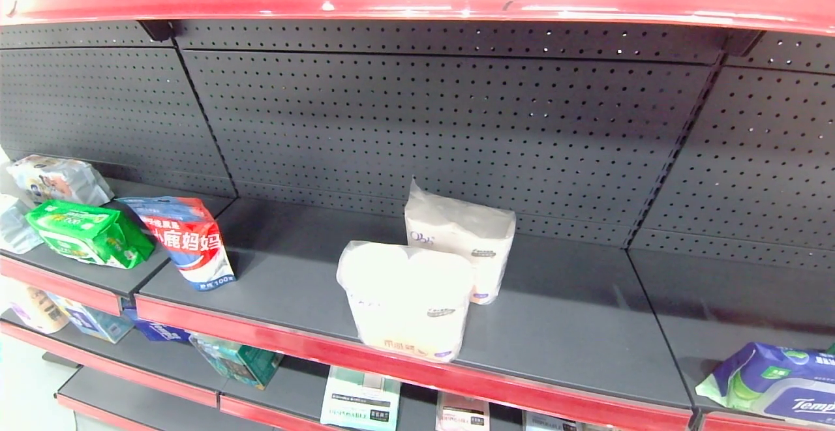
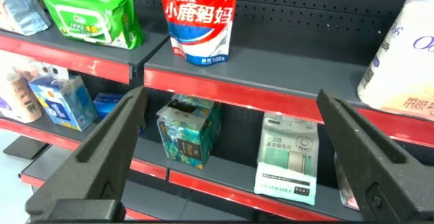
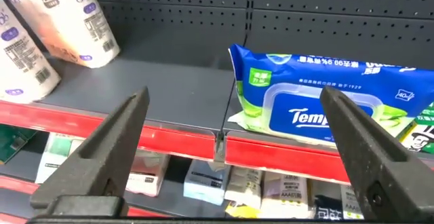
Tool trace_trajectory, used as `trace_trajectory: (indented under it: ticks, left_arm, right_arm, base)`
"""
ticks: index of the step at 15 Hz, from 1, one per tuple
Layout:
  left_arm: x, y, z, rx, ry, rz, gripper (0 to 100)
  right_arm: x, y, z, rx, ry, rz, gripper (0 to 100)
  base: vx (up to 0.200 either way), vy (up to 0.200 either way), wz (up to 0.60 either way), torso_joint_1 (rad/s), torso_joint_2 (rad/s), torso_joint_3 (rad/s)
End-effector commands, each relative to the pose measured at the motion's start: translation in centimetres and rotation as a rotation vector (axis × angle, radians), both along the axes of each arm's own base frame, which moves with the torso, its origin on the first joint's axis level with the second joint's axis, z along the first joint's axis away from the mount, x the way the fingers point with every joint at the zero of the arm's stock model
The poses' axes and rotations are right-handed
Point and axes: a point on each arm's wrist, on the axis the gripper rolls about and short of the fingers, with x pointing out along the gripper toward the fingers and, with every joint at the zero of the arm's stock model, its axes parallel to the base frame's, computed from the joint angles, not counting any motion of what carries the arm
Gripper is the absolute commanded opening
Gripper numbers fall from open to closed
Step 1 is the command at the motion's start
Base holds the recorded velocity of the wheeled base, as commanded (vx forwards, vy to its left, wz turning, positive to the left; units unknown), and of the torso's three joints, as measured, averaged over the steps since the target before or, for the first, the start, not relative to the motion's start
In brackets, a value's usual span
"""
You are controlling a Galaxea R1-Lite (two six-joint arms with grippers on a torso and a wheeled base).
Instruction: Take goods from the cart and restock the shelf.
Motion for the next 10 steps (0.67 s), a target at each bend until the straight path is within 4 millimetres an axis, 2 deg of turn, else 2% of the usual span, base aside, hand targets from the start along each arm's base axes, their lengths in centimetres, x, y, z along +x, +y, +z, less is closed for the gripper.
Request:
trace_trajectory:
  ticks: [1,9,10]
  left_arm:
    - [0.00,0.00,0.00,0.000,-0.001,0.000,100]
    - [0.00,0.00,0.00,-0.002,-0.001,0.000,100]
    - [0.00,0.00,0.00,-0.002,-0.001,0.000,100]
  right_arm:
    - [0.00,0.00,-0.01,0.001,0.000,0.000,100]
    - [0.00,0.01,-0.01,0.005,0.000,0.003,100]
    - [-0.01,0.01,0.04,0.005,-0.002,0.003,100]
  base:
    - [0.000,0.000,-0.60,0.012,0.01,0.002]
    - [0.000,0.000,-0.60,0.006,0.00,0.002]
    - [0.000,0.000,0.00,0.000,0.00,0.000]
